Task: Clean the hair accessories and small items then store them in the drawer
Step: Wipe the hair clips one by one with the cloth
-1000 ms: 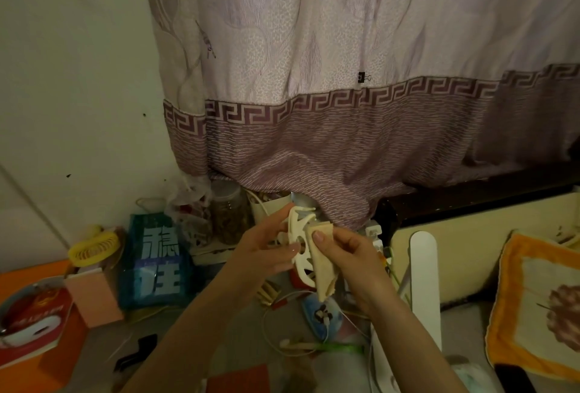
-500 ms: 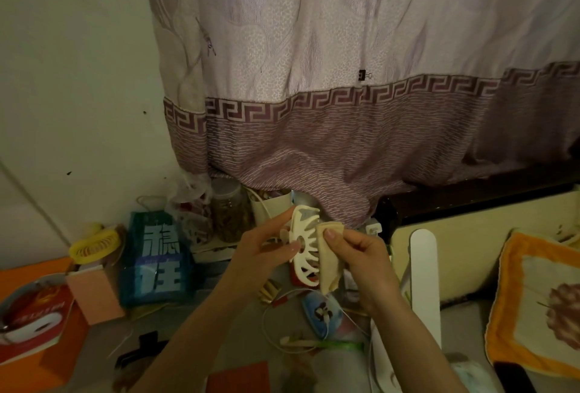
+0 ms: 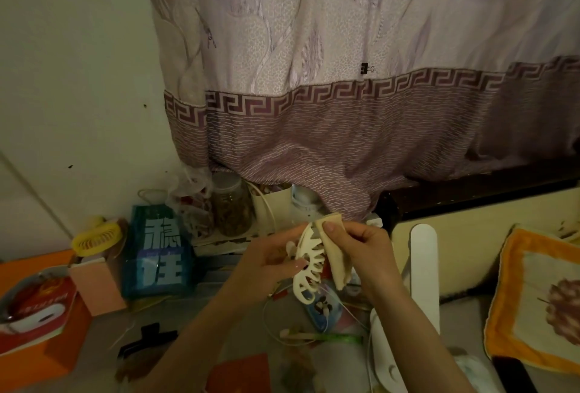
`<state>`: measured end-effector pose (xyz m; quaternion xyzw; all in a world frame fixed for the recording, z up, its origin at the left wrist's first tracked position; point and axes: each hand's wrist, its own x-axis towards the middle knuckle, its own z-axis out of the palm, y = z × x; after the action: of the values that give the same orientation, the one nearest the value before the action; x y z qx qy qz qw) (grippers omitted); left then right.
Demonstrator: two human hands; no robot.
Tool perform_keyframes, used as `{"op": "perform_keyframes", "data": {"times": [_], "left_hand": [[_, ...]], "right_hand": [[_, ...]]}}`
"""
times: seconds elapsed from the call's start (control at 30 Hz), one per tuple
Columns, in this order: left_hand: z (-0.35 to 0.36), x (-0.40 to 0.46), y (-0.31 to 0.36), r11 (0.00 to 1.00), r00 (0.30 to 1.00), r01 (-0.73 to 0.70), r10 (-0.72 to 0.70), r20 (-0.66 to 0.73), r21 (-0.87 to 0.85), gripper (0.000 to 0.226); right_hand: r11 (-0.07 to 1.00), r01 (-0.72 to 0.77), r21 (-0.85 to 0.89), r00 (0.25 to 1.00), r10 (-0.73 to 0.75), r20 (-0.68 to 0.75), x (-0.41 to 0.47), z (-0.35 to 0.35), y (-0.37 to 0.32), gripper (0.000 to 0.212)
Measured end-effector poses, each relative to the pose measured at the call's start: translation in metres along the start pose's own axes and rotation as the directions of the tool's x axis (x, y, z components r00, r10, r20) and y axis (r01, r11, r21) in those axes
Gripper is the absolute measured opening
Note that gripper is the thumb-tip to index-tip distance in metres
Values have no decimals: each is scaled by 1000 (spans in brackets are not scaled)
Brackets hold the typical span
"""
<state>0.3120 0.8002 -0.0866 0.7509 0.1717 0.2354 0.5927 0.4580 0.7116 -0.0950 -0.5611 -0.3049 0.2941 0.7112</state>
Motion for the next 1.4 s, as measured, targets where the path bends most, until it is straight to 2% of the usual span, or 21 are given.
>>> {"op": "perform_keyframes", "data": {"times": [0.2, 0.4, 0.5, 0.6, 0.67, 0.8, 0.83, 0.97, 1.07, 1.17, 1.4], "left_hand": [[0, -4, 2, 1000, 1000, -13, 13, 8, 25, 56], [0, -4, -4, 999, 999, 13, -12, -37, 31, 52], [-3, -1, -9, 999, 996, 31, -32, -87, -11, 51], [-3, 2, -13, 999, 993, 22, -26, -115, -37, 53], [-2, 2, -13, 999, 992, 17, -23, -123, -49, 52], [-3, 0, -18, 995, 986, 39, -53, -160, -89, 48], [-3, 0, -19, 994, 984, 47, -63, -170, -97, 47], [-1, -4, -21, 993, 976, 56, -76, -204, -101, 45], [1, -7, -23, 993, 969, 55, -79, -234, -107, 44], [2, -9, -28, 994, 965, 51, -73, -250, -95, 45], [7, -17, -40, 994, 956, 100, -107, -272, -37, 47]], "right_hand": [[999, -40, -2, 999, 40, -29, 0, -4, 7, 11], [995, -68, 73, 993, 74, -88, 1, -10, 11, 12], [992, -87, 93, 996, 90, -24, -1, -12, 14, 10], [995, -87, 41, 996, 85, 36, -6, -6, 18, 8], [994, -107, 22, 993, 106, 56, -7, -1, 25, 15], [994, -105, -32, 989, 108, 99, -8, 3, 35, 68], [994, -106, -35, 988, 109, 111, -8, 3, 37, 71], [987, -151, -47, 978, 156, 137, -10, 1, 39, 27], [983, -162, -82, 971, 174, 164, -11, -1, 47, 38], [980, -167, -104, 967, 183, 175, -14, -2, 49, 10], [982, -143, -120, 975, 161, 156, -20, -3, 62, 6]]}}
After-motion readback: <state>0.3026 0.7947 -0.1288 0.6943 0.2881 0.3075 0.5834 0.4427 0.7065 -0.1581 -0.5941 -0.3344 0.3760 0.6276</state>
